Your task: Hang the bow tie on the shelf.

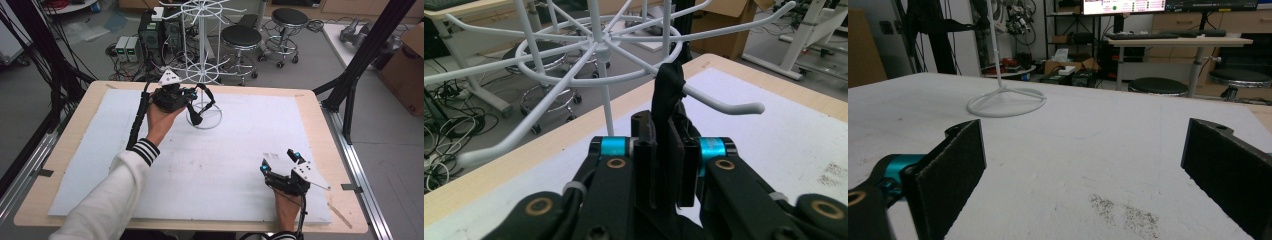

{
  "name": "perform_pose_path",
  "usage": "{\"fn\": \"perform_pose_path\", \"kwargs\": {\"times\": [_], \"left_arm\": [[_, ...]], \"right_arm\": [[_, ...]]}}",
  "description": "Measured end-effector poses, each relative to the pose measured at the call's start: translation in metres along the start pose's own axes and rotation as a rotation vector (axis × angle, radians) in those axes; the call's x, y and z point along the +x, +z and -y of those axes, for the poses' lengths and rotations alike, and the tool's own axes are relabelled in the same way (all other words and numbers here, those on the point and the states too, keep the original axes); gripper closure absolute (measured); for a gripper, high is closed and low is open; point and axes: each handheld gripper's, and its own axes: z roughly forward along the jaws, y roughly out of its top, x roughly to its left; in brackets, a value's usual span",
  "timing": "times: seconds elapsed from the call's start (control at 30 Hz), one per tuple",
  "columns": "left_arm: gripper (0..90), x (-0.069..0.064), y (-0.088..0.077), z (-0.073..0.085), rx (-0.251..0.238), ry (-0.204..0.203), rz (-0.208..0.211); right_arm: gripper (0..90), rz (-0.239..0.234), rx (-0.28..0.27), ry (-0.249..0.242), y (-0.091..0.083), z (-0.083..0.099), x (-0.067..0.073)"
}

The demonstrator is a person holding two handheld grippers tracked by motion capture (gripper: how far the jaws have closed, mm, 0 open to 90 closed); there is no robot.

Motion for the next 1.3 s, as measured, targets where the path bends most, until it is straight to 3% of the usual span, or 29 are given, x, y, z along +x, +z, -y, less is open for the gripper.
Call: {"fn": "perform_pose_path", "kwargs": {"times": [0.07,0.17,0.23,0.27,0.4,0.43,0.6,0.77,0.8,0.83,1.03,1.07,1.23,1.3], "left_arm": [[75.0,-0.001,0.0,0.0,-0.001,0.005,-0.002],[68.5,-0.004,-0.003,0.002,0.008,0.031,-0.069],[64.2,-0.005,-0.003,0.003,0.001,0.029,-0.089],[51.2,-0.005,-0.003,0.006,0.018,0.017,-0.12],[42.0,-0.003,-0.005,0.015,0.047,0.01,-0.131],[32.2,-0.002,-0.007,0.016,0.051,0.0,-0.122],[21.6,-0.004,-0.025,0.025,0.057,0.004,-0.04],[19.2,-0.005,-0.048,0.034,0.004,0.012,0.002],[18.7,-0.005,-0.058,0.039,-0.007,0.03,-0.001],[18.7,-0.005,-0.058,0.039,-0.007,0.03,-0.001],[17.0,-0.002,-0.095,0.059,-0.036,0.043,0.026],[16.9,0.002,-0.108,0.068,-0.051,0.033,0.034],[16.3,0.009,-0.13,0.087,-0.059,0.025,0.039],[16.4,0.017,-0.146,0.105,-0.074,0.003,0.037]], "right_arm": [[3.0,0.0,-0.001,-0.001,0.0,0.0,0.0],[3.0,0.002,0.001,-0.007,0.0,0.0,0.0],[3.0,0.001,0.002,-0.004,0.0,0.0,0.001],[3.0,0.001,0.001,-0.004,0.0,0.0,0.001],[3.0,0.002,-0.002,-0.003,0.0,0.0,0.0],[3.1,0.001,-0.004,-0.002,0.0,0.0,-0.001],[3.1,0.001,-0.002,-0.005,0.0,0.0,0.0],[3.1,-0.002,0.003,0.002,0.0,0.0,-0.001],[3.0,-0.002,0.002,0.001,0.0,0.0,0.0],[3.0,-0.001,0.002,-0.001,0.0,0.0,0.0],[3.0,-0.001,-0.009,0.002,-0.001,0.0,-0.001],[3.0,-0.003,-0.006,0.01,-0.001,0.0,0.0],[3.0,-0.004,-0.011,0.004,-0.001,0.0,0.0],[3.0,-0.002,-0.018,-0.001,-0.001,0.001,-0.001]]}}
